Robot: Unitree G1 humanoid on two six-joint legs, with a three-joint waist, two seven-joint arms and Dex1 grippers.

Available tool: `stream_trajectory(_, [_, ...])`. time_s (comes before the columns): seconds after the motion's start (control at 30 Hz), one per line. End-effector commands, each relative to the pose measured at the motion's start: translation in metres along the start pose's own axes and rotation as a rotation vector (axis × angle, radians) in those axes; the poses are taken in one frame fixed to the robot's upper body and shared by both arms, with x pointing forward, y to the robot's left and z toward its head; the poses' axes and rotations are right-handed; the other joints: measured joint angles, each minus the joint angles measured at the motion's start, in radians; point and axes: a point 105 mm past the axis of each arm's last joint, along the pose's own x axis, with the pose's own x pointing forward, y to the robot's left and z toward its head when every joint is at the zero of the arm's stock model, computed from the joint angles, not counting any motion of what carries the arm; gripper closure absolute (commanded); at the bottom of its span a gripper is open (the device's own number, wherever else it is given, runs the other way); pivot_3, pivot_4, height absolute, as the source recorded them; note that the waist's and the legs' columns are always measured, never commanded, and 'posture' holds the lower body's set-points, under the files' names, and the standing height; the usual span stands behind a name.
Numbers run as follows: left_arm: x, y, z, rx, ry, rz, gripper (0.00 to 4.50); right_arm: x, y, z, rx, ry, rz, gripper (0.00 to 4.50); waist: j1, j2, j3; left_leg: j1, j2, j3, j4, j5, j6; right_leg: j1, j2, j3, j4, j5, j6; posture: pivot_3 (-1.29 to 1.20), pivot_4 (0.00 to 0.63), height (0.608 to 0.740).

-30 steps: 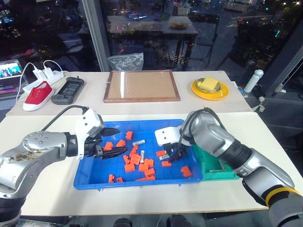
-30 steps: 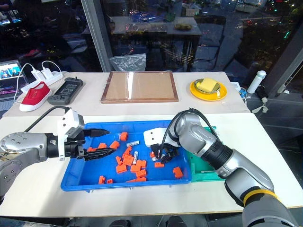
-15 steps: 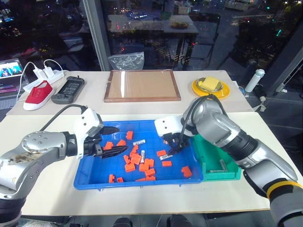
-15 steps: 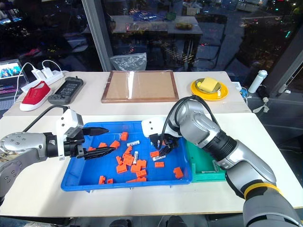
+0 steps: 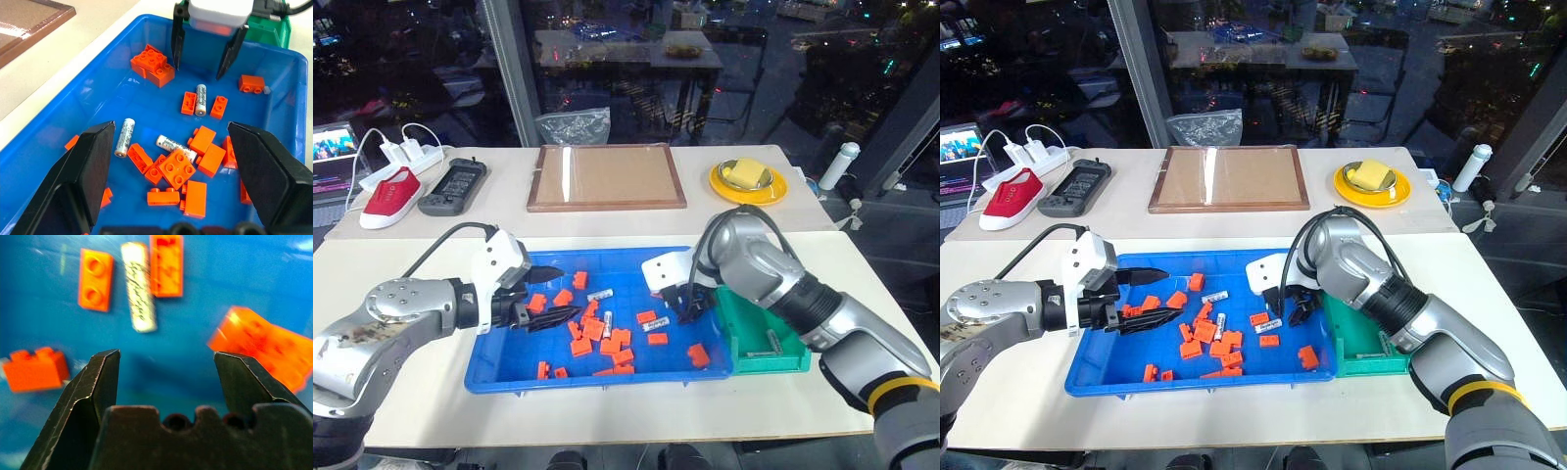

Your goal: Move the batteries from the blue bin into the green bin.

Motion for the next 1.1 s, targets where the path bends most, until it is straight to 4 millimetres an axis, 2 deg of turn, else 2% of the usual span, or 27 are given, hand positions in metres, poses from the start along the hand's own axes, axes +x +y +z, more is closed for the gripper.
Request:
stream_trajectory(0.03, [-0.003, 0.000, 0.005, 0.047, 0.002, 0.016, 0.55, -0.001, 0.004, 0.004, -0.009, 0.003, -0.005, 0.93, 0.000, 0.000, 0.000, 0.000, 0.000, 0.000, 0.000, 0.000, 0.000, 0.000, 0.000, 0.000, 0.000, 0.000, 0.000, 0.00, 0.150, 0.740])
stream_trajectory(0.43, [-0.007, 0.000, 0.012, 0.053, -0.013, -0.010, 0.55, 0.017, 0.001, 0.010, 0.036, 0.007, -0.021, 0.93, -0.001, 0.000, 0.000, 0.000, 0.000, 0.000, 0.000, 0.000, 0.000, 0.000, 0.000, 0.000, 0.000, 0.000, 0.000, 0.00, 0.150, 0.740])
stream_trajectory(0.57, [-0.019, 0.000, 0.011, 0.041, 0.006, -0.013, 0.55, 0.020, -0.002, 0.009, 0.053, 0.009, -0.032, 1.84, -0.003, 0.000, 0.000, 0.001, 0.000, 0.000, 0.000, 0.000, 0.000, 0.001, 0.000, 0.000, 0.000, 0.000, 0.000, 0.00, 0.150, 0.740])
stream_trajectory(0.8, [-0.035, -0.003, 0.010, 0.036, 0.032, -0.021, 0.55, 0.020, -0.002, 0.009, 0.069, -0.007, -0.043, 4.25, -0.004, 0.000, 0.000, 0.003, 0.000, 0.000, -0.001, 0.000, 0.000, 0.001, 0.000, 0.000, 0.000, 0.000, 0.000, 0.00, 0.150, 0.740])
stream_trajectory(0.93, [-0.047, -0.006, 0.008, 0.032, 0.046, -0.024, 0.55, 0.010, -0.003, 0.013, 0.073, -0.053, -0.056, 4.26, -0.003, 0.000, 0.000, 0.002, 0.000, 0.000, -0.001, 0.000, 0.000, 0.001, 0.000, 0.000, 0.000, 0.000, 0.000, 0.00, 0.150, 0.740])
stream_trajectory(1.1, [-0.069, -0.005, 0.003, 0.013, 0.072, -0.009, 0.55, -0.029, -0.004, 0.023, 0.048, -0.155, -0.073, 4.26, -0.001, 0.001, 0.001, 0.001, 0.000, 0.000, -0.001, 0.000, 0.000, -0.001, 0.000, 0.000, 0.000, 0.000, 0.000, 0.00, 0.150, 0.740])
